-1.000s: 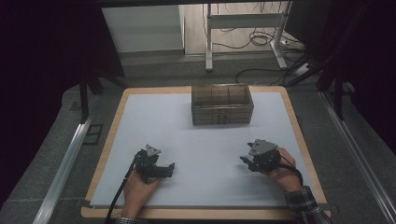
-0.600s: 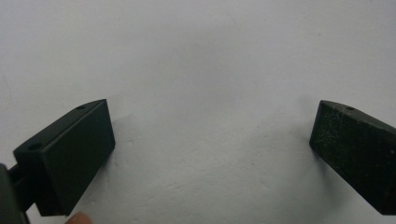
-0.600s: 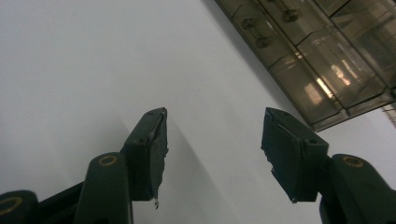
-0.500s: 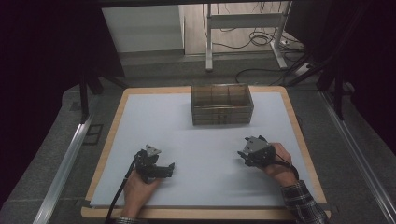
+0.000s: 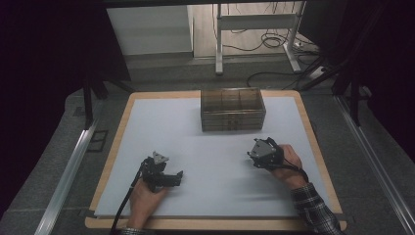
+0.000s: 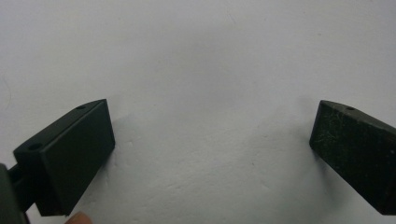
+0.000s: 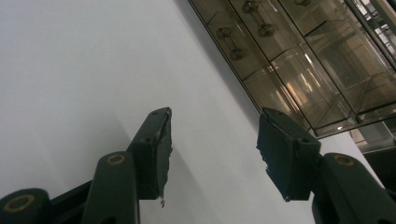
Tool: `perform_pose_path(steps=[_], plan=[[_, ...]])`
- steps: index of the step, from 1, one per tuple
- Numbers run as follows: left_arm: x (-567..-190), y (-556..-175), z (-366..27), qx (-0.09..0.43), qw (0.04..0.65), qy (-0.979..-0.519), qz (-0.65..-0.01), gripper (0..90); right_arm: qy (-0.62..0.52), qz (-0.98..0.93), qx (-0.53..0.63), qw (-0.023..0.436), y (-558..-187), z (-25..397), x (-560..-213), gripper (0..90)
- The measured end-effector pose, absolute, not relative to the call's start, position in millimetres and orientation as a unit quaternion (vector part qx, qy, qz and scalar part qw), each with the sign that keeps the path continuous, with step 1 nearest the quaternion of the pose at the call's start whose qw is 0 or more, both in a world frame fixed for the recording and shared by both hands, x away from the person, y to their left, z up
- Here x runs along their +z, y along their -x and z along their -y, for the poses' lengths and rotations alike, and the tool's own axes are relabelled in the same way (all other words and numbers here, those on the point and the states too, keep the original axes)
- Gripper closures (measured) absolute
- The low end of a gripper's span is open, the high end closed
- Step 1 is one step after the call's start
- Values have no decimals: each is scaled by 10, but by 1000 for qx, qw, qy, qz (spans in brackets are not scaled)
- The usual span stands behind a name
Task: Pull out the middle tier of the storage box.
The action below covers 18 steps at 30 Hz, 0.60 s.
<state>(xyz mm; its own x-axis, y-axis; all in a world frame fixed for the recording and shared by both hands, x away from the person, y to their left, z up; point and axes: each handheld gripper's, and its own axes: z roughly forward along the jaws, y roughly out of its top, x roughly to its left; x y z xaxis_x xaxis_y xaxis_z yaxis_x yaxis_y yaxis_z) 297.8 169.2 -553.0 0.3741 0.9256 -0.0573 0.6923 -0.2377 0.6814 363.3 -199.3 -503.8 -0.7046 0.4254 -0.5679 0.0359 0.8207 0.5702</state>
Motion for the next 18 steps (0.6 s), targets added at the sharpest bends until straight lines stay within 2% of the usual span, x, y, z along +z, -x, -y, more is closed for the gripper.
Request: perform_pose_path(steps=[18], plan=[[-5530, -2978, -1691, 183, 319, -765, -529, 0, -86, -870, 221, 432, -3780, 1799, -5126, 484]])
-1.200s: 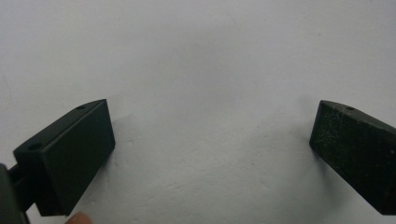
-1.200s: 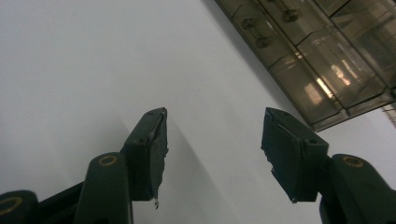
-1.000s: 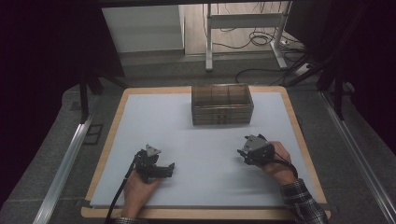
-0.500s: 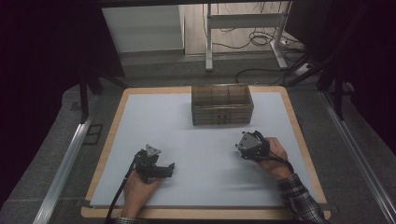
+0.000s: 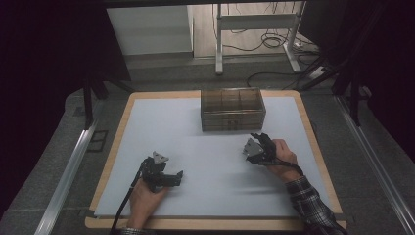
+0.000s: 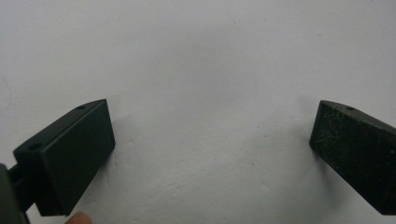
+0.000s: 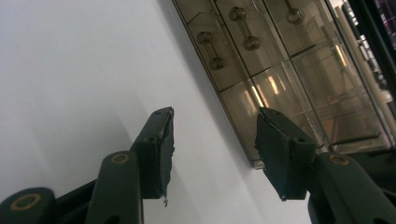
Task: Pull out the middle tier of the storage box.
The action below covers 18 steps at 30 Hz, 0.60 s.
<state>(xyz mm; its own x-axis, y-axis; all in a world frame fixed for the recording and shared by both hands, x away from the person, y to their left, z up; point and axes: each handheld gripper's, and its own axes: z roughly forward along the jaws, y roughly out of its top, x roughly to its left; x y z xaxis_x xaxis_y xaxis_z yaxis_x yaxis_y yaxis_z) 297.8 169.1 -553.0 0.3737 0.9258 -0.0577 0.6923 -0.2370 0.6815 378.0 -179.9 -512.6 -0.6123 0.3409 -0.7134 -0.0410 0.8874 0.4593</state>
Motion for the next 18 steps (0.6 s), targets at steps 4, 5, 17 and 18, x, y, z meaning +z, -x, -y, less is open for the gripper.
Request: perform_pose_path(steps=[4, 5, 17, 18], plan=[[-5530, -2978, -1692, 183, 319, -765, -529, 0, -75, -867, 205, 448, -3816, 1750, -5140, 492], [-5530, -2978, -1692, 183, 319, -765, -529, 0, -75, -867, 205, 448, -3816, 1750, -5140, 492], [-5529, -2977, -1696, 183, 318, -767, -528, 0, -38, -857, 169, 485, -3925, 1604, -5166, 549], [-5528, -2977, -1696, 183, 317, -767, -527, 0, -34, -855, 164, 490, -3946, 1587, -5179, 559]])
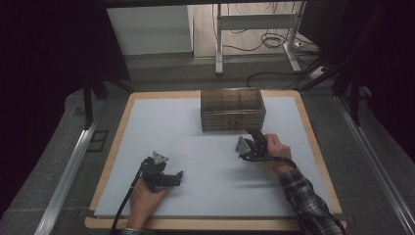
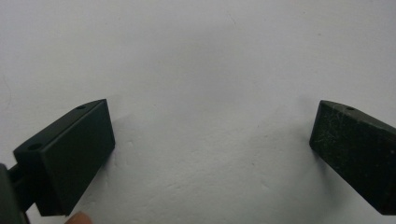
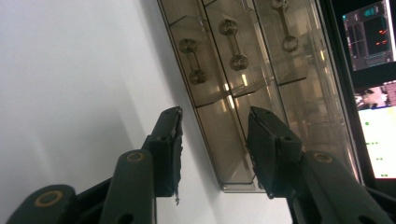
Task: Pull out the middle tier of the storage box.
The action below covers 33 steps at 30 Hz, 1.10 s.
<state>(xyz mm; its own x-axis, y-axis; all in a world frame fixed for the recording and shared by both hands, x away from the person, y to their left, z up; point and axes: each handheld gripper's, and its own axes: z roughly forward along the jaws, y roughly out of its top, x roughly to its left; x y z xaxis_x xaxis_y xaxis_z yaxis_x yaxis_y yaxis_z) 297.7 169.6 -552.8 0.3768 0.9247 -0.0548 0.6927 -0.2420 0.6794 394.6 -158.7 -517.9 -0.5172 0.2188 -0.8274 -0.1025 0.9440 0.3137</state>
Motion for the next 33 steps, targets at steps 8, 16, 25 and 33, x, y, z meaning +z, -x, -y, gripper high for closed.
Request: perform_pose_path(steps=[8, 16, 25, 33], plan=[[-5528, -2977, -1696, 183, 317, -767, -527, 0, -14, -848, 143, 511, -3998, 1509, -5209, 580], [-5529, -2977, -1697, 183, 318, -767, -527, 0, 10, -836, 118, 535, -4052, 1392, -5260, 604], [-5529, -2977, -1698, 183, 318, -767, -527, 0, 34, -823, 82, 561, -4163, 1274, -5283, 654], [-5529, -2977, -1698, 182, 318, -767, -527, 0, 46, -817, 67, 571, -4237, 1197, -5343, 716]])
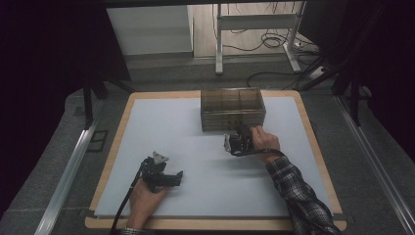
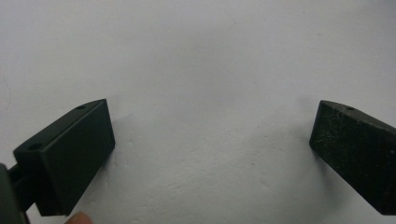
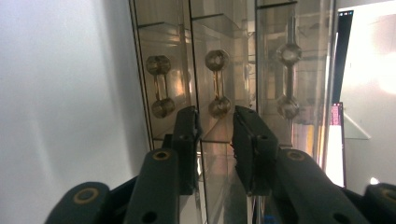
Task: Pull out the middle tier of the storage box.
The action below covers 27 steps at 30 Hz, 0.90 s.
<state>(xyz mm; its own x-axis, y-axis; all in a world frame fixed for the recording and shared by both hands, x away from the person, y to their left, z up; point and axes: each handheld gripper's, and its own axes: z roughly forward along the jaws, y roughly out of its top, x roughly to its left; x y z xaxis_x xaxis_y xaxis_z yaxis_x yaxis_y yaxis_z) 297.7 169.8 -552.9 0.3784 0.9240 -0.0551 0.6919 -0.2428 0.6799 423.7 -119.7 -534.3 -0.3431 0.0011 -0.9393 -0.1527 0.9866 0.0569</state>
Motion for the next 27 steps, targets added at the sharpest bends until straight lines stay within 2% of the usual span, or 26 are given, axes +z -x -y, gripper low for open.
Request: perform_pose_path(steps=[3, 4, 13, 20, 21, 22, 23, 27], plan=[[-5529, -2977, -1698, 182, 318, -767, -527, 0, 54, -826, 64, 558, -4268, 1180, -5349, 735], [-5529, -2977, -1699, 182, 318, -767, -526, 0, 53, -809, 55, 582, -4257, 1169, -5359, 741], [-5529, -2977, -1699, 182, 317, -767, -526, 0, 61, -799, 45, 596, -4283, 1111, -5389, 792], [-5529, -2977, -1698, 182, 318, -767, -527, 0, 59, -815, 58, 574, -4263, 1124, -5352, 798], [-5529, -2977, -1698, 183, 318, -767, -527, 0, 56, -800, 59, 595, -4237, 1130, -5362, 798], [-5529, -2977, -1698, 182, 318, -767, -527, 0, 60, -821, 60, 565, -4241, 1135, -5337, 798], [-5529, -2977, -1698, 183, 318, -767, -527, 0, 59, -807, 60, 584, -4211, 1141, -5343, 798], [-5529, -2977, -1697, 183, 318, -767, -527, 0, 59, -807, 60, 585, -4150, 1156, -5336, 798]])
